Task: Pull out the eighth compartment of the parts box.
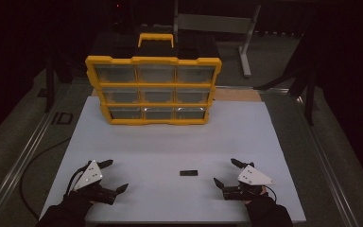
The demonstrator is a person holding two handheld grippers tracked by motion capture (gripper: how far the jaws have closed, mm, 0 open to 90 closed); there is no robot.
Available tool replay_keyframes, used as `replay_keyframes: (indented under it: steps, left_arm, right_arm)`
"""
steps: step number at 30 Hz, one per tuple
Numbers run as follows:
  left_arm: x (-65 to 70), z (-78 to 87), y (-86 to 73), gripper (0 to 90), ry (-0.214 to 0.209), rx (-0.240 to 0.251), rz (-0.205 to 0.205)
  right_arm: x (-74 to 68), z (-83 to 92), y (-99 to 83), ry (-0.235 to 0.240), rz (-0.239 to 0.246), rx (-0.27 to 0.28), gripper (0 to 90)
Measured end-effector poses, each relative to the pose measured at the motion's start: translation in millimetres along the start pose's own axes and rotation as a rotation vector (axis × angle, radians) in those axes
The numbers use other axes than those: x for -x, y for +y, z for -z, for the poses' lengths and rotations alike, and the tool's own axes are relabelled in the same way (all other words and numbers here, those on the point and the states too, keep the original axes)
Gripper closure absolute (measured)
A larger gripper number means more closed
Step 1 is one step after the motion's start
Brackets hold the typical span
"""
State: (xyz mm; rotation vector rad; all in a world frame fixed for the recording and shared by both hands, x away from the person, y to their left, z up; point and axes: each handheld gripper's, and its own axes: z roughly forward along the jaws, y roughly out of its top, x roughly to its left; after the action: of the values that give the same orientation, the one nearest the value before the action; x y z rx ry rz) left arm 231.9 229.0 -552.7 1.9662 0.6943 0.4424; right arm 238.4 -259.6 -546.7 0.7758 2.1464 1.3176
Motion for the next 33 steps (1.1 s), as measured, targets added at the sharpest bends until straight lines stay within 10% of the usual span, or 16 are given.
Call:
replay_keyframes:
  steps: [33]
  left_arm:
    - [2.9,0.4,5.1,0.4,-0.019,-0.021,-0.009]
  right_arm:
    - [-7.0,0.4,2.0,0.021,0.018,0.028,8.3]
